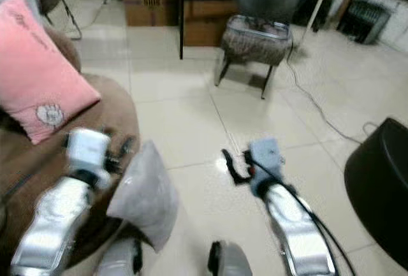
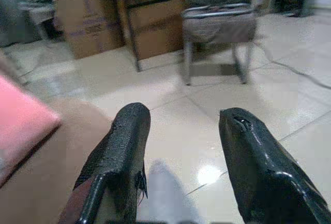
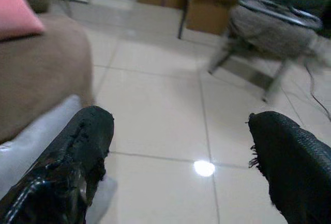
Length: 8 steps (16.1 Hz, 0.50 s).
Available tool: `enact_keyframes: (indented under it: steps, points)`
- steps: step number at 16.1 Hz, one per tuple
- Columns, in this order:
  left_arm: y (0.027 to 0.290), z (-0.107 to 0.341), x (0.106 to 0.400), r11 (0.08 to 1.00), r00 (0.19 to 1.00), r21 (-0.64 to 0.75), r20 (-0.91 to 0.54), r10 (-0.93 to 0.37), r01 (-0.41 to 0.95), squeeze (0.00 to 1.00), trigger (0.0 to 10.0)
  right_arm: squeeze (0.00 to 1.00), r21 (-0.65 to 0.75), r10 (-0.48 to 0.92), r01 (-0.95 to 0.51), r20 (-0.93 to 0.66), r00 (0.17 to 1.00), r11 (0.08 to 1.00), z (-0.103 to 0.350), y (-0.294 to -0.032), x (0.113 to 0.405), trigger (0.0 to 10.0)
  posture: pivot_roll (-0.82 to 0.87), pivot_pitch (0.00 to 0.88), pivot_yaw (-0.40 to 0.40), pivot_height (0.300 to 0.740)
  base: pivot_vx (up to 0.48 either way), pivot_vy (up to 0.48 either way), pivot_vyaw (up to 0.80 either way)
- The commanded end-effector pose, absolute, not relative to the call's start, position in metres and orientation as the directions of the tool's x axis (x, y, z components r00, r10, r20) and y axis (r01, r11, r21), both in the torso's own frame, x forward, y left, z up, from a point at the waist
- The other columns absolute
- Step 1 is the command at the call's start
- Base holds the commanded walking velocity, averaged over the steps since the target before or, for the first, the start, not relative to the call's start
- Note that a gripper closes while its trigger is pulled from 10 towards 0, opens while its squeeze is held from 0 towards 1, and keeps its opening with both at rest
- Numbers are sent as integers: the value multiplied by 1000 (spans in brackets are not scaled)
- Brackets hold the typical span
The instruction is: Move the pillow to the sofa from floor
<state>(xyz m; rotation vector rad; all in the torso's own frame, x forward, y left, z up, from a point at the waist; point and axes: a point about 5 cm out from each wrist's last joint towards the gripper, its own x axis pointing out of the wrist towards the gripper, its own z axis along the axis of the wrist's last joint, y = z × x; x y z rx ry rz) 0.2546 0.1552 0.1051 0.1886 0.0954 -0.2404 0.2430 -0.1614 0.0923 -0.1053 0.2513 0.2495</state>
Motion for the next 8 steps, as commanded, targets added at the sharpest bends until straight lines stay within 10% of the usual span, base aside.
enact_keyframes:
  steps: [1,8]
  points:
    - [163,108,256,955,973,196,-112,-203,222,0,10000,0,-69,246,-270,-239,939,960,96,-158,245,10000,30,0,-67,640,315,0,0]
    - [163,107,257,953,971,198,-115,-208,228,0,10000,0,-70,242,-265,-236,941,962,96,-158,245,10000,24,0,-60,640,302,0,0]
